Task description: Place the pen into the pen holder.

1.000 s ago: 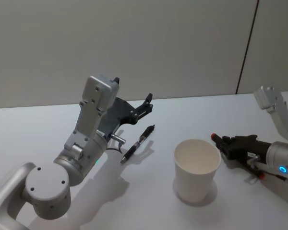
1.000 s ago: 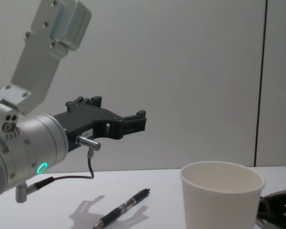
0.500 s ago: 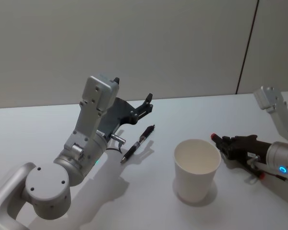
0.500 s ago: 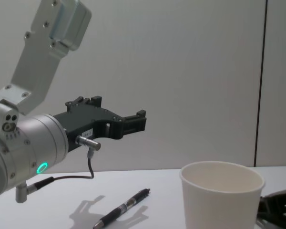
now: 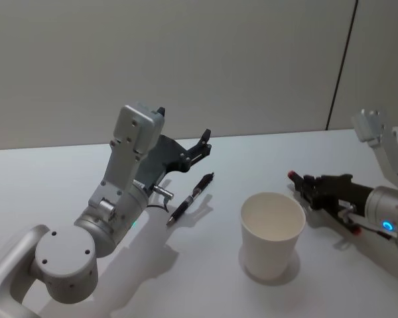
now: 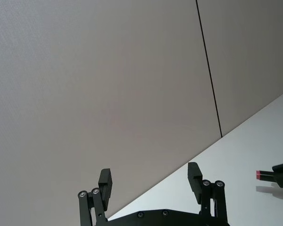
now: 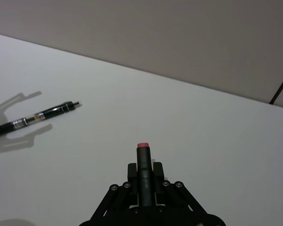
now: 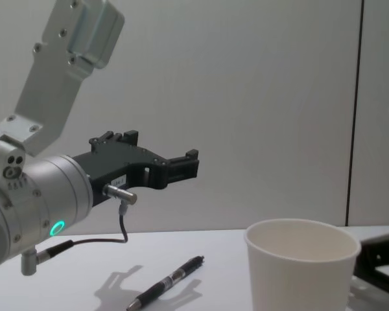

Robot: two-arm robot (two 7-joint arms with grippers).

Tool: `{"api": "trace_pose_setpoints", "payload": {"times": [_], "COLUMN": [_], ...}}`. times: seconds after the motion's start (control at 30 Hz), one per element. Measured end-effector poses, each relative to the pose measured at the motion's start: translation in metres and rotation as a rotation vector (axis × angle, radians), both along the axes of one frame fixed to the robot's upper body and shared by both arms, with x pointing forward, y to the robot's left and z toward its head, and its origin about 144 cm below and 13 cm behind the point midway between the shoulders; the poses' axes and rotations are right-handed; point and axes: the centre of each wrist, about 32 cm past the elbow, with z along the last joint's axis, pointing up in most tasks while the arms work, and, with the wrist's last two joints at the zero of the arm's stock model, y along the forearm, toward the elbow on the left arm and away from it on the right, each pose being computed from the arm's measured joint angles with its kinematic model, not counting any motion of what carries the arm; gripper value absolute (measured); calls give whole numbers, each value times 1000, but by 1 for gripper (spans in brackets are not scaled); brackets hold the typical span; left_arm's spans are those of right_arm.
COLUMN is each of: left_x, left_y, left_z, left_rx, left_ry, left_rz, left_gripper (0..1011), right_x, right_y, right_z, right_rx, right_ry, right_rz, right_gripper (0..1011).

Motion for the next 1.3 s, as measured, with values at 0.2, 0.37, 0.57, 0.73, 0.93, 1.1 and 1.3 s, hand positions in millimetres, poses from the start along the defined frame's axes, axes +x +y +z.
{"api": "trace_pose_setpoints", "payload": {"times": [0.2, 0.37, 0.57, 0.73, 0.93, 1.1, 1.3], "left_x": [0, 0, 0, 0, 0, 0, 0], "left_y": [0, 0, 0, 0, 0, 0, 0], "left_z": [0, 0, 0, 0, 0, 0, 0], "left_rx": [0, 0, 0, 0, 0, 0, 0], "left_ry": [0, 0, 0, 0, 0, 0, 0], "left_rz": [0, 0, 0, 0, 0, 0, 0], "left_gripper": [1001, 1001, 1001, 1001, 1001, 1001, 1001], "right_x": [2, 3, 3, 4, 4, 5, 4], "right_y": [4, 7, 11, 15, 19, 21, 25], "right_z": [7, 14, 23, 33, 43, 48, 51], "right_rx": [25, 51, 92, 131, 172, 203, 231], "right_ry": [-73, -136, -227, -308, -393, -460, -482], "right_rz": [13, 25, 42, 57, 72, 87, 125], "right_gripper": [185, 185, 185, 185, 185, 185, 187]}}
